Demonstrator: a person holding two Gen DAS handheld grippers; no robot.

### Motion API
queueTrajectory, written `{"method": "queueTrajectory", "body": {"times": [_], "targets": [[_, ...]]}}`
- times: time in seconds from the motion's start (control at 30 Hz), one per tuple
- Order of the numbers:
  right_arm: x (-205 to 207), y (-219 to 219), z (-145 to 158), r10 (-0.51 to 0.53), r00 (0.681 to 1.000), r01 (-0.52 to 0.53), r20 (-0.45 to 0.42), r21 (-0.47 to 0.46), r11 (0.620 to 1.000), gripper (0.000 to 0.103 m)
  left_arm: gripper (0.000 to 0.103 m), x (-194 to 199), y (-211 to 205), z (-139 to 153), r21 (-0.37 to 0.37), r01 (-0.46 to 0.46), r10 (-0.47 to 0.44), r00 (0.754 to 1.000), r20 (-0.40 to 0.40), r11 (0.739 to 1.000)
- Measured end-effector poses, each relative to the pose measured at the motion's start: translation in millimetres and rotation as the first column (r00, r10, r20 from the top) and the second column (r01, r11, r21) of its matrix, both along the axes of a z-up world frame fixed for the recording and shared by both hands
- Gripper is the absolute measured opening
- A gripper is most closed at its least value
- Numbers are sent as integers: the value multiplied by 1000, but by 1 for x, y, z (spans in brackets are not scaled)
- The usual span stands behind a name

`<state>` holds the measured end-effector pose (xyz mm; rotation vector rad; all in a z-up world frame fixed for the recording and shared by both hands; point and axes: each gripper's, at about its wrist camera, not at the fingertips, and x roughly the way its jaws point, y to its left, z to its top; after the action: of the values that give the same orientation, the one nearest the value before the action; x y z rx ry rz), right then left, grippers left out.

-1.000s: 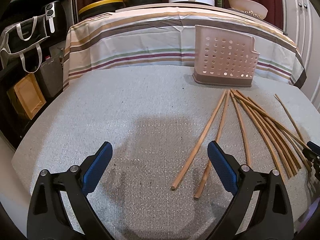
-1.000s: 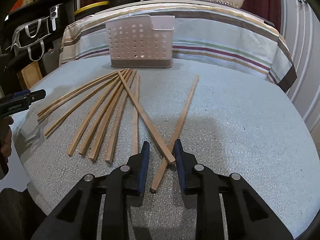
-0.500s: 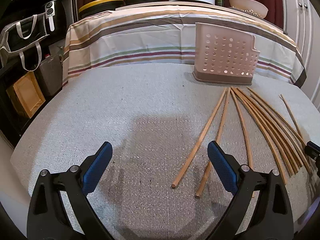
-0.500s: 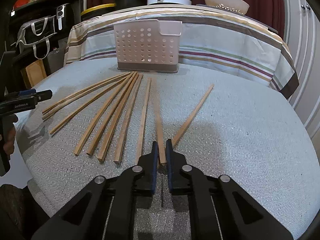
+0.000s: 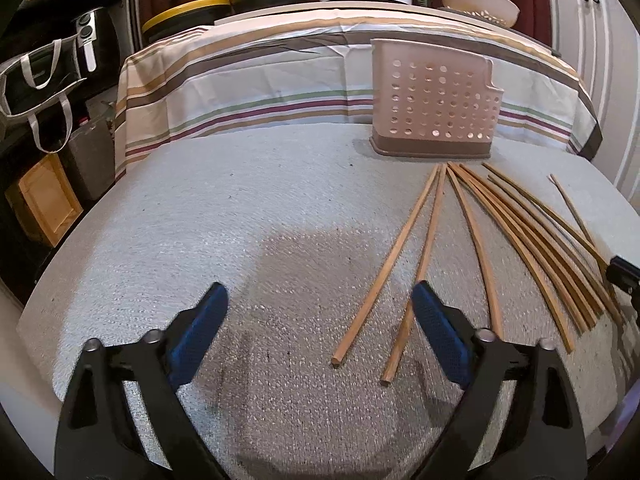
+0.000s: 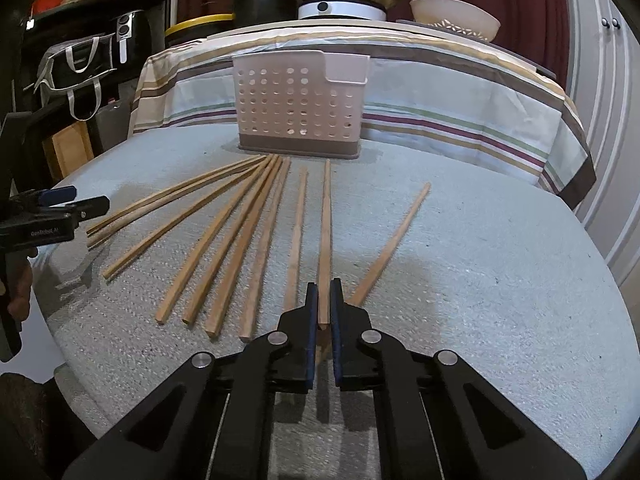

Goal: Organize utensils
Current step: 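Close the right tool on one chopstick while the left tool grasps another chopstick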

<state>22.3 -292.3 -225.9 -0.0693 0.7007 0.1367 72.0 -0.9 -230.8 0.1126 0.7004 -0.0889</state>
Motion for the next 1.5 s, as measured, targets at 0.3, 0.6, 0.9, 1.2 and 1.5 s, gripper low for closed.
{"method": "queueTrajectory", "body": {"times": [0.3,0.6,0.9,1.2,1.5], "targets": [[2,6,-2,13,1000,-13,-10,2,1000,7,58,5,8,-15,-12,48,-48,998,-31,999],[2,5,-4,1,1000,-1,-18,17,1000,7,31,-2,-2,-19,13,115,-115,993,3,993],[2,1,-6,-8,1000,9,-23,40,999,7,11,-7,-15,-20,44,167,-168,986,14,985],[0,-1,-2,-16,1000,16,-4,48,999,7,6,-14,-14,-9,43,148,-151,987,60,988],[-4,0,5,-19,1000,18,17,47,999,7,6,-22,-14,10,37,138,-142,983,118,990]]}}
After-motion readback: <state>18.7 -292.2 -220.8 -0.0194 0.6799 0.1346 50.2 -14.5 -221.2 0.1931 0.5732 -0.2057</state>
